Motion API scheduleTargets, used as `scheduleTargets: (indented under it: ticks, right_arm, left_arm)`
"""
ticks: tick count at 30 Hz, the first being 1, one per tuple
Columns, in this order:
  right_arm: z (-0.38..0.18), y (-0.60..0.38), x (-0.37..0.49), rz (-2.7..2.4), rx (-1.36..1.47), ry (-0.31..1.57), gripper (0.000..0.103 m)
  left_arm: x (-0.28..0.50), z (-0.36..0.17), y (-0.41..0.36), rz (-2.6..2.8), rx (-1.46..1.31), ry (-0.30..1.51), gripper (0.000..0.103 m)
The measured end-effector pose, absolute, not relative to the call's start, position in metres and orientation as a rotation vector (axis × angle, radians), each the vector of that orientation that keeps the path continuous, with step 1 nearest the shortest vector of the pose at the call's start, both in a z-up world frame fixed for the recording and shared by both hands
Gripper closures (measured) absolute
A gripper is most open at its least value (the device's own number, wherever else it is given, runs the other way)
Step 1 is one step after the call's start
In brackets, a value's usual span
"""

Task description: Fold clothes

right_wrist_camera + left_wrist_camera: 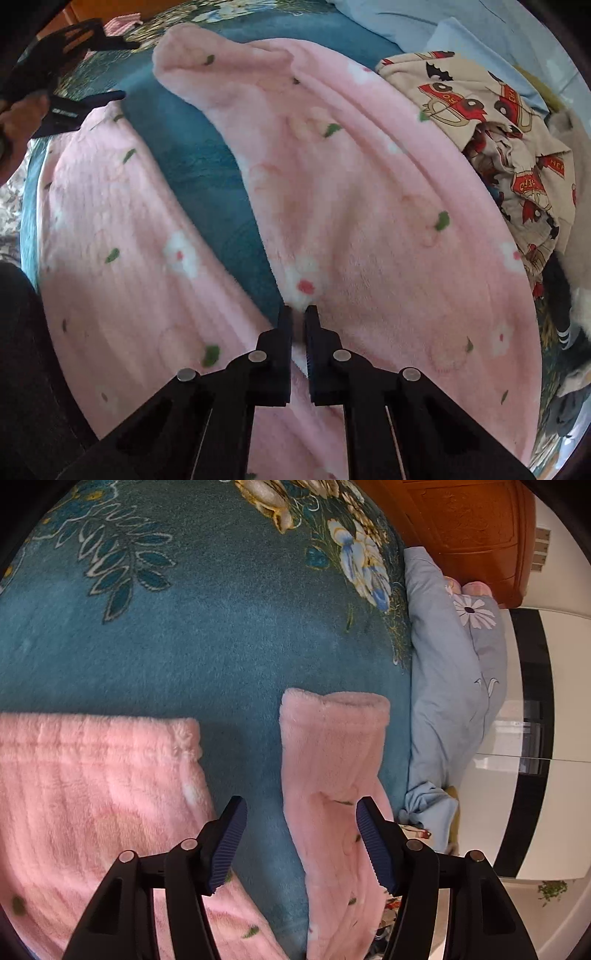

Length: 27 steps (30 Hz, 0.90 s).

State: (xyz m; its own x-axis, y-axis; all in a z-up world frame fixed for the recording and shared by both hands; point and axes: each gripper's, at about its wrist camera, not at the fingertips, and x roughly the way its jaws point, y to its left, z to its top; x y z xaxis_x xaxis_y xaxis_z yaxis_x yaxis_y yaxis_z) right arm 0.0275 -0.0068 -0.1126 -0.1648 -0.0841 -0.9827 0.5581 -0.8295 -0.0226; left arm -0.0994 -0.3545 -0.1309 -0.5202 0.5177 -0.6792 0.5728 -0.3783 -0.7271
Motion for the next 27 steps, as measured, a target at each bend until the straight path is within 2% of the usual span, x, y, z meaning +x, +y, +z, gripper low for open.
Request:
scheduleTargets:
  ticks: [8,10,11,12,15,20,24,27]
  right_arm:
    - [-0.115,-0.007,0.048,-1.986,1.683,0.463,0.096]
    - [-0.117,-0.004,0.048,-1.979,1.697,0.425,0.096]
    - [-0.119,-0.004,0.048,-1.975,1.705,0.418,0.096]
    - [-0.121,-0.004,0.049,-1.972,1.711,0.414,0.096]
    - [-0.125,-0.009,0.05,-1.976,1.713,0.43,0.096]
    - [-0.129,-0.007,0.049,-1.993,1.715,0.383,0.096]
    - [-0.133,-0.009,0.048,-2.012,1.722,0.366,0.096]
    - [-0.135,-0.012,0.049,-2.015,1.721,0.38,0.096]
  left_arm:
    - [-0.119,-0.152,-0.35,-2.009,1.518,1.722,0.04]
    - [-0.125,-0.147,-0.347,-2.071,1.516,1.679,0.059]
    - [-0.129,-0.143,-0.344,-2.106,1.533,1.63,0.083]
    - [-0.134,-0.139,-0.341,-2.147,1.561,1.555,0.096]
    - [-0.147,-0.109,-0.331,-2.355,1.572,1.334,0.097]
    - [-0.149,-0.032,-0.321,-2.828,1.331,1.338,0.097]
    - [-0.153,-0.067,-0.328,-2.639,1.527,1.015,0.097]
    - [-0.139,-0.12,-0.351,-2.362,1.667,1.06,0.097]
